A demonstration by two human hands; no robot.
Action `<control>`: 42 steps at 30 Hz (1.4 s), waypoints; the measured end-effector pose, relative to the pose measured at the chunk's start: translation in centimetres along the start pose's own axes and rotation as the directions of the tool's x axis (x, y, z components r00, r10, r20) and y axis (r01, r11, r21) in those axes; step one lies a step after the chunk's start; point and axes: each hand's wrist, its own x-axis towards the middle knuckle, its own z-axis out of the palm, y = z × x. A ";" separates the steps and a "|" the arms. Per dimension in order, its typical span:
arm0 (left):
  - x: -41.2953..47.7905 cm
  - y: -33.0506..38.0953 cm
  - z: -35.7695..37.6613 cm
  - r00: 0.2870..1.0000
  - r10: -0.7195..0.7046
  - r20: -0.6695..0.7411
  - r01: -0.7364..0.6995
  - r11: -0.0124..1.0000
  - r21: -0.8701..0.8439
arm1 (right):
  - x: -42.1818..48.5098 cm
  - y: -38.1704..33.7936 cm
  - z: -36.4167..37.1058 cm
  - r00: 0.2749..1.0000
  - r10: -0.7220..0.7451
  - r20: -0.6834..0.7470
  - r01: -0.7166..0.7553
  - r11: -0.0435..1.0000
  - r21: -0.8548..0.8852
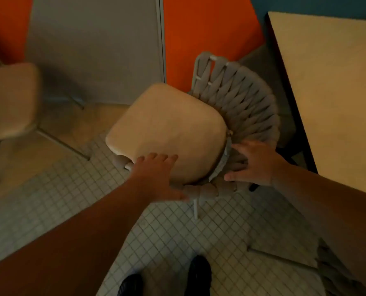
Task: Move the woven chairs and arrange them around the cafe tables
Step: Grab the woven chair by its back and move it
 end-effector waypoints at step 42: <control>5.8 -17.7 -1.5 0.991 0.098 0.091 -0.129 0.882 0.453 | 4.4 -12.9 6.8 0.997 0.075 0.036 -0.073 0.996 -0.054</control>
